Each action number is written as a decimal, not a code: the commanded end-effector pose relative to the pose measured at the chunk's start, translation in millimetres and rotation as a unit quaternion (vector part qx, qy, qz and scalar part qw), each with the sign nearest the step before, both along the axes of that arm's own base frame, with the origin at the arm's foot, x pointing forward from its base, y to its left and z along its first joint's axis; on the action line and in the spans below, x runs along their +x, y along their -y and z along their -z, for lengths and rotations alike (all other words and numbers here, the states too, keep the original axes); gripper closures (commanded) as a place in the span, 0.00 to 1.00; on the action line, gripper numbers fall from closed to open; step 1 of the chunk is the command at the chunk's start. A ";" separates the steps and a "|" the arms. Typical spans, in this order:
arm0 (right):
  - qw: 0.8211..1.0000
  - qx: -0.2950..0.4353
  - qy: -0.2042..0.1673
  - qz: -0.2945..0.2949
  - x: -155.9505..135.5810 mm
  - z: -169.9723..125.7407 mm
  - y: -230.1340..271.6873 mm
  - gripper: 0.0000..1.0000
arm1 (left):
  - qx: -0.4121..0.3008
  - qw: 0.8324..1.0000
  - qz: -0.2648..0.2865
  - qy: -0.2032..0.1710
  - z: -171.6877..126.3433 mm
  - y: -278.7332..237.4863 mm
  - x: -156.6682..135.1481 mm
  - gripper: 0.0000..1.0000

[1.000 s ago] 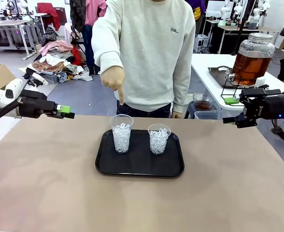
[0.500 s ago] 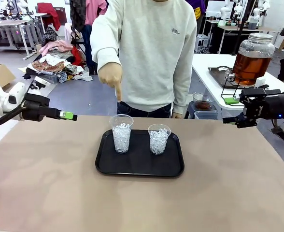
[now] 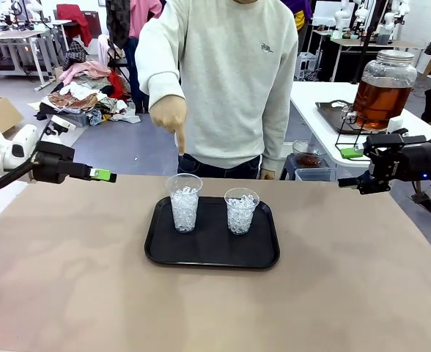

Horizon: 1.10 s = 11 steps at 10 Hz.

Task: Pour the drink into the iced cup.
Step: Pick up the iced cup indicated by the human and present it to them.

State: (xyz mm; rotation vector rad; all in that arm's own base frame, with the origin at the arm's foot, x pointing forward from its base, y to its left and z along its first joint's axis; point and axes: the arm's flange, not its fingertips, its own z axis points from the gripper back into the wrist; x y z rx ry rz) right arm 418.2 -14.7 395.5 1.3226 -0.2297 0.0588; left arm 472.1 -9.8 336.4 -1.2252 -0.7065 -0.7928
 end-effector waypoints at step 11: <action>1.000 -0.001 0.001 0.003 -1.2 -1.4 0.2 0.00 | 0.017 0.940 0.038 0.338 67.0 69.6 -3.0 0.00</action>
